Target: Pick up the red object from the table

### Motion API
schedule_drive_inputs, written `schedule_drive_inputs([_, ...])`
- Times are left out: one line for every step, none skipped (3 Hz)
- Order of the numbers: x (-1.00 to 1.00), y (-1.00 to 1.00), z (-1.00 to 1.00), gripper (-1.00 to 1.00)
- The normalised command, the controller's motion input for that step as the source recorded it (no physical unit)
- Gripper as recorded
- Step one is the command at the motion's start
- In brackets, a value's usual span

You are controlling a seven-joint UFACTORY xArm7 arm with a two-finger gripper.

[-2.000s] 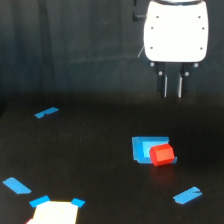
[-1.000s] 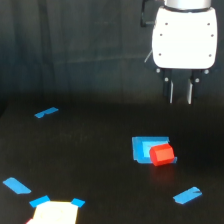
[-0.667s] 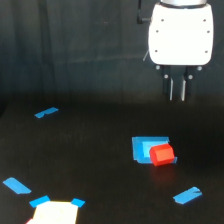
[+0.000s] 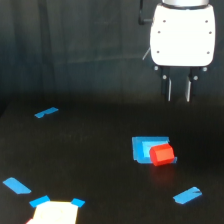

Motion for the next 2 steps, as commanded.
schedule_drive_inputs([1.0,-1.0,1.0,-1.0])
schedule_drive_inputs([1.0,-1.0,1.0,-1.0])
